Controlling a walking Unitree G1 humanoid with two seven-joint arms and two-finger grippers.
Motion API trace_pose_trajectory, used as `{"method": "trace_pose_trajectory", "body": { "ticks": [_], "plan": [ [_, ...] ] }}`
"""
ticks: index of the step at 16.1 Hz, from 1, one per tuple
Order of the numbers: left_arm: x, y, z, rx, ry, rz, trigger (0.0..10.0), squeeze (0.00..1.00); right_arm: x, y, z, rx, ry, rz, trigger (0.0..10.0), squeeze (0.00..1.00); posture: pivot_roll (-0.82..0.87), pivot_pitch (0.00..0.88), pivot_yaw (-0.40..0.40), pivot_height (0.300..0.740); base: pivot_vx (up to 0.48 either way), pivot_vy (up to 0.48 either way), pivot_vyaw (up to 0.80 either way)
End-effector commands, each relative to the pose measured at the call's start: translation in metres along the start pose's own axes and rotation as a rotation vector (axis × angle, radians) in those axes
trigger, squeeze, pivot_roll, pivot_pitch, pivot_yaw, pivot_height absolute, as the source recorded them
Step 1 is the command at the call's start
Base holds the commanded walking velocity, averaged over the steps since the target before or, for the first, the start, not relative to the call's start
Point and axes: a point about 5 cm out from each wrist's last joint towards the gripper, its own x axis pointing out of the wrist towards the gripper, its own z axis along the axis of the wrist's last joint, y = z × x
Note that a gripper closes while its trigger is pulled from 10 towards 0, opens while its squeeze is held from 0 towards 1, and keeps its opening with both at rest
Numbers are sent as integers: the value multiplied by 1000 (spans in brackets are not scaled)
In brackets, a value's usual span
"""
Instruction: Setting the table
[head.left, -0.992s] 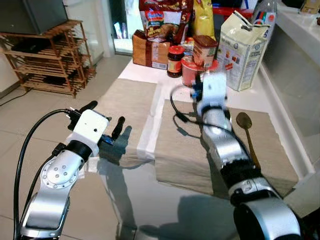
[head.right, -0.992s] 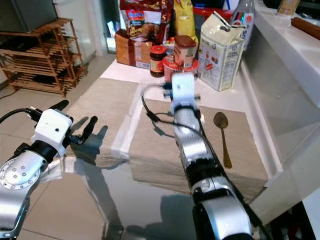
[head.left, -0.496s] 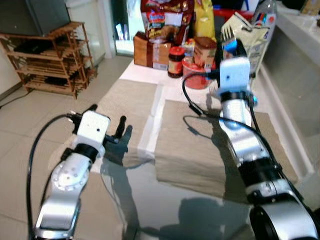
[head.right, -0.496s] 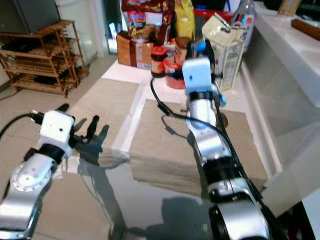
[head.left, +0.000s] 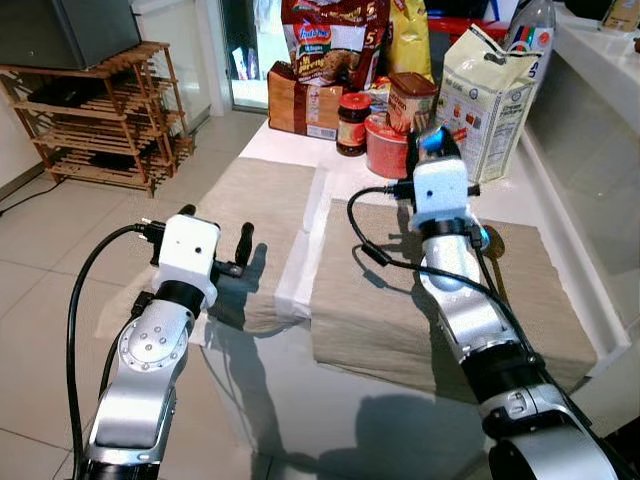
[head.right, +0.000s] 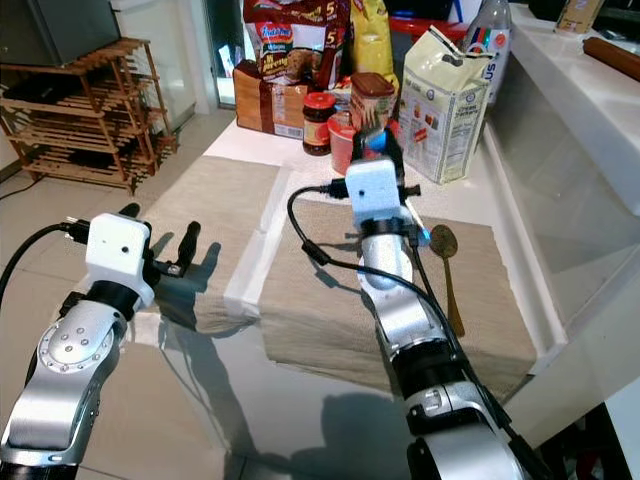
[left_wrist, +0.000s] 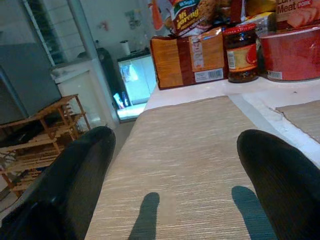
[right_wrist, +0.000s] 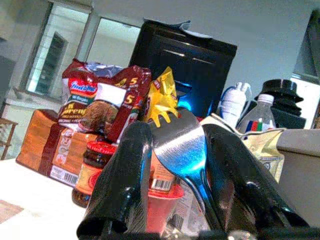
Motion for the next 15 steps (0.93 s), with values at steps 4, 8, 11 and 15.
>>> {"method": "trace_pose_trajectory", "body": {
  "ticks": [4, 8, 11, 15],
  "plan": [
    [3, 0, -1, -25, 8, 10, 10000, 0, -3, 0, -5, -8, 15, 22, 0, 51, 97, 0, -34, 736, -455, 0, 0],
    [4, 1, -1, -3, 8, 14, 10000, 0, -4, 4, -6, -5, 24, 38, 0, 55, 99, 0, -35, 736, -444, 0, 0],
    [2, 1, -1, 43, -3, 5, 10000, 0, -5, 5, -8, -1, 32, 45, 0, 59, 99, 0, -34, 736, 0, 0, 0],
    [2, 1, -1, 43, -3, 5, 10000, 0, -5, 5, -8, -1, 32, 45, 0, 59, 99, 0, -34, 736, 0, 0, 0]
  ]
}}
